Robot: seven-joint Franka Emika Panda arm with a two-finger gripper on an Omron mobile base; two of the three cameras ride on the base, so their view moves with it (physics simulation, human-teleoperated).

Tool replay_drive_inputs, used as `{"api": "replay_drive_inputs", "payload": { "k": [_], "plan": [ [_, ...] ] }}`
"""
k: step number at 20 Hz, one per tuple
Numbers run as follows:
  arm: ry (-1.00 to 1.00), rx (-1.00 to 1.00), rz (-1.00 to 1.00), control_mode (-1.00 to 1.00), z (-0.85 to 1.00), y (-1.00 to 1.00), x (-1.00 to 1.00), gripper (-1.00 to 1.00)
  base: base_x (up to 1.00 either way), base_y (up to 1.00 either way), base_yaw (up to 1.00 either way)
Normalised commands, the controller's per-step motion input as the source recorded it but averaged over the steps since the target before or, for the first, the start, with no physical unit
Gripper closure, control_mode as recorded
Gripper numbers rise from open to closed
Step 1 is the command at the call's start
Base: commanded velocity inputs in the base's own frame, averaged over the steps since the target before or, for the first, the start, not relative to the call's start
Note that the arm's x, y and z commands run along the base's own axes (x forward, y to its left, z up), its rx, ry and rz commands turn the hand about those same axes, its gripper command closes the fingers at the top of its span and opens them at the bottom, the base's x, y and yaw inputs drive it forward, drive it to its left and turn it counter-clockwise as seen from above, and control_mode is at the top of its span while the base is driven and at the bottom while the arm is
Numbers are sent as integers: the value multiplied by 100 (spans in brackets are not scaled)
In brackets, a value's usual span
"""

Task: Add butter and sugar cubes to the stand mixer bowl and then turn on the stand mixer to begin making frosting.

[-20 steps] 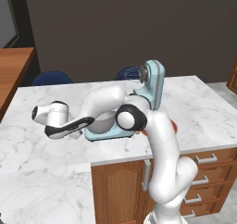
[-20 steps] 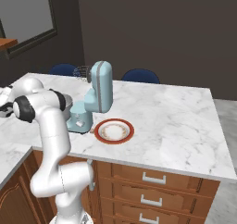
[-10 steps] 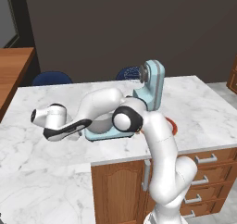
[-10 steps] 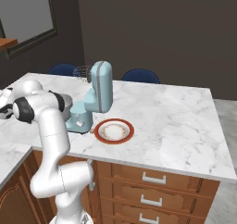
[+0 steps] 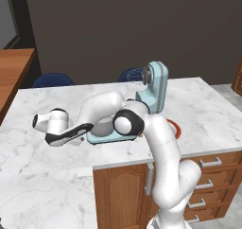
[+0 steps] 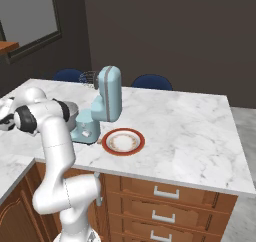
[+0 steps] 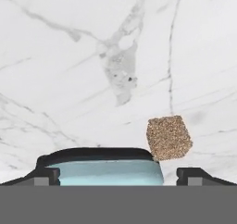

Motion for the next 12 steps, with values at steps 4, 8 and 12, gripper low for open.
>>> {"api": "replay_drive_inputs", "payload": {
  "k": [4,8,12],
  "plan": [
    [0,0,0,-100,-12,0,14,-100,0,0,0],
    [0,0,0,-100,-4,0,20,-100,0,0,0],
    [0,0,0,-100,-3,0,22,-100,0,0,0]
  ]
}}
